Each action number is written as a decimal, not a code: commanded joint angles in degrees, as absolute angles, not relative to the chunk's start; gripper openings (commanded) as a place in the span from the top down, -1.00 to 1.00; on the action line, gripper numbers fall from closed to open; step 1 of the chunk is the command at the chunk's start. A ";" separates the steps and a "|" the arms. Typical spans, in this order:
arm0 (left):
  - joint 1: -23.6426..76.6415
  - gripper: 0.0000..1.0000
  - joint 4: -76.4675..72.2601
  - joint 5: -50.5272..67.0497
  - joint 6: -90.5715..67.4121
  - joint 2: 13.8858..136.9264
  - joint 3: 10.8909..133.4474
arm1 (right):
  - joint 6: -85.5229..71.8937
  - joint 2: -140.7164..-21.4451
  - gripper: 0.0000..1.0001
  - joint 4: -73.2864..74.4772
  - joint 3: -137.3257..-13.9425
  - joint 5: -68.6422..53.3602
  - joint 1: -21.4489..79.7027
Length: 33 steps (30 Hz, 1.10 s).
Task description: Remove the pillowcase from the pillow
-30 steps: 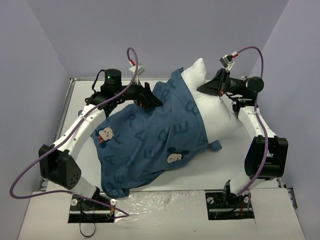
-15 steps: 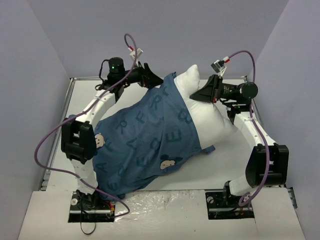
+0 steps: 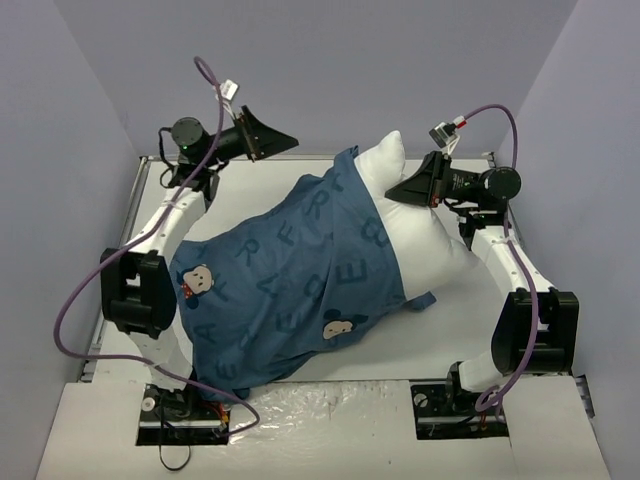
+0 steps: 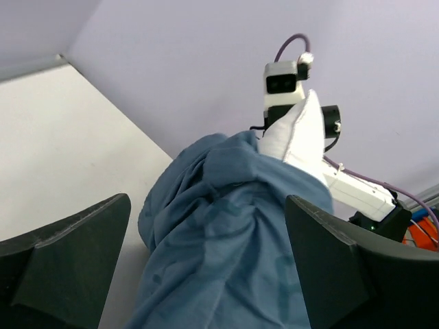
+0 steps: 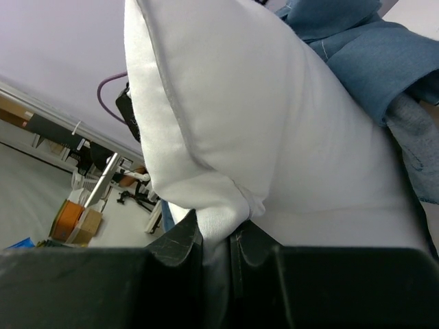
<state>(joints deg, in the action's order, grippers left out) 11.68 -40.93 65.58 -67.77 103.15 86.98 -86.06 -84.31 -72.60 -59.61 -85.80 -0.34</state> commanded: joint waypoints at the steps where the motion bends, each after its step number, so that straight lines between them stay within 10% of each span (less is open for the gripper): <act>1: 11.16 -0.88 -33.43 68.11 -60.52 96.33 92.11 | -86.57 -83.67 1.00 -115.40 -61.00 -90.70 -1.49; 6: 14.40 -0.89 12.52 64.26 -28.62 94.22 96.84 | -87.01 -83.76 1.00 -115.31 -61.43 -90.70 -1.58; 19: 20.04 -1.00 24.79 59.76 -15.64 99.75 101.60 | -87.45 -83.50 1.00 -115.31 -61.44 -90.70 -1.32; 22: 20.04 -0.49 20.76 62.13 -18.88 99.76 101.95 | -87.36 -83.41 1.00 -115.40 -60.91 -90.70 -1.41; 27: 19.25 0.89 15.12 64.43 -24.08 96.69 100.37 | -87.10 -84.28 1.00 -115.40 -60.47 -90.70 -3.24; 33: 18.90 0.95 13.01 62.40 -25.84 87.72 96.15 | -85.78 -91.82 0.89 -115.22 -57.66 -90.62 -5.54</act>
<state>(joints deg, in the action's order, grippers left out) 19.31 17.78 61.14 -23.77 95.15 95.68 -85.89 -88.03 -73.63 -58.48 -86.26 -4.56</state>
